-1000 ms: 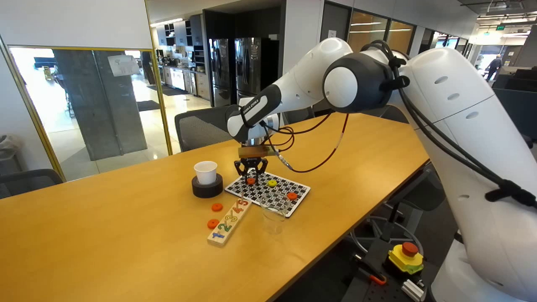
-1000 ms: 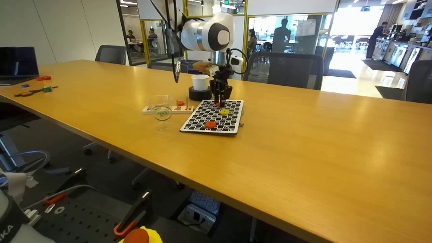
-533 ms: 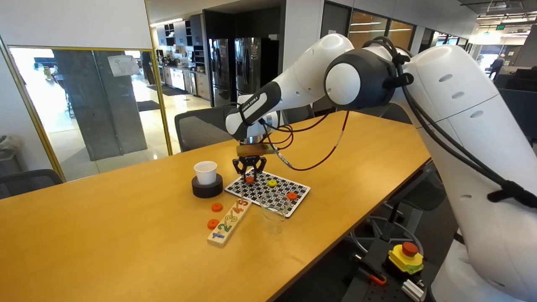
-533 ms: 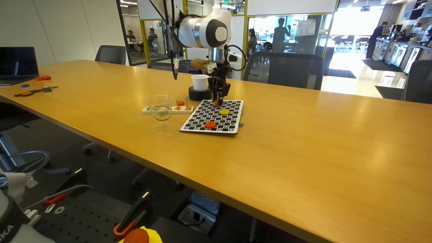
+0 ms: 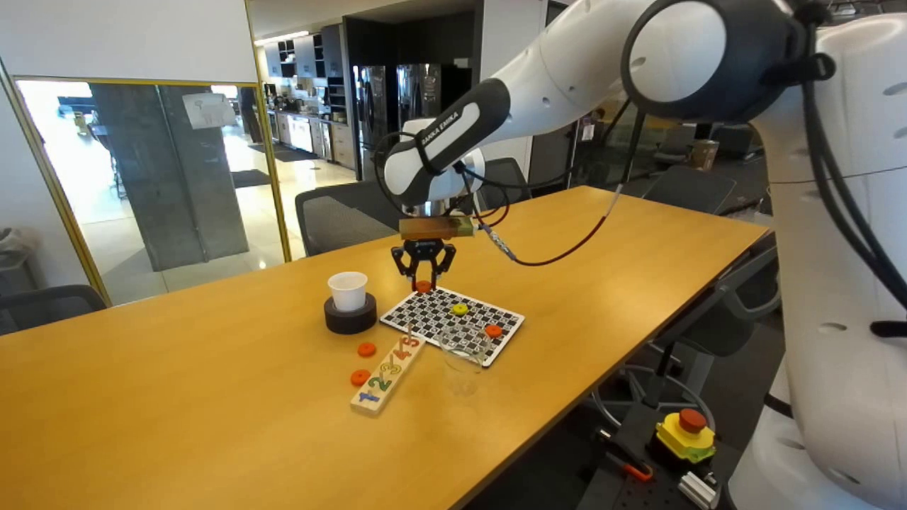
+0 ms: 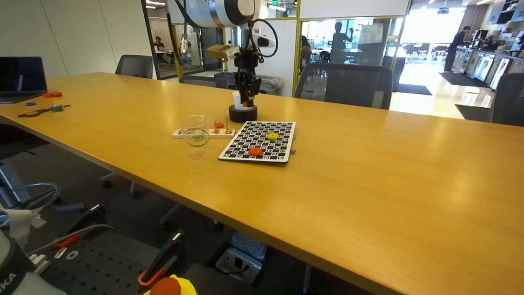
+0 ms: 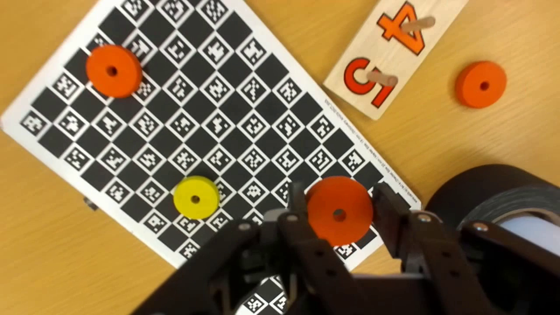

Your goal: Pick up all the orange objects from the table and put them in the colorless cup then pick up all the yellow objects from the table and put them in the white cup

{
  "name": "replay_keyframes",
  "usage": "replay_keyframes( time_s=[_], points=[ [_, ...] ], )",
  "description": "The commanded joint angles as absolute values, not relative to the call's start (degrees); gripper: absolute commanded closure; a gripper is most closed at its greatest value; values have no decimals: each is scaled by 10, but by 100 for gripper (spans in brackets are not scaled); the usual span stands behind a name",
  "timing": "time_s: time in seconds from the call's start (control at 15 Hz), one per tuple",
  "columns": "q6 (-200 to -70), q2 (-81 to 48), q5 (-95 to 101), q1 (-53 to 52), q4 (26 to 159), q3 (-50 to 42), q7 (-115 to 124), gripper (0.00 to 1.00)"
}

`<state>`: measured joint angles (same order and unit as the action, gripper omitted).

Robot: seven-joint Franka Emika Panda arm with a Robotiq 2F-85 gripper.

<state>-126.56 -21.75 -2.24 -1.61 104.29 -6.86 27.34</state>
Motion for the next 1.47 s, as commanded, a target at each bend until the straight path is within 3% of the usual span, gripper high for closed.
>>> replay_keyframes(
  time_s=[0.0,0.53,1.4],
  points=[
    [-1277,-107,-12,-25,1166,-65,291,83],
    [-1270,-12,-31,-14,1297,-37,253,83],
    [-1253,11,-85,-11,1329,-22,161,83]
  ],
)
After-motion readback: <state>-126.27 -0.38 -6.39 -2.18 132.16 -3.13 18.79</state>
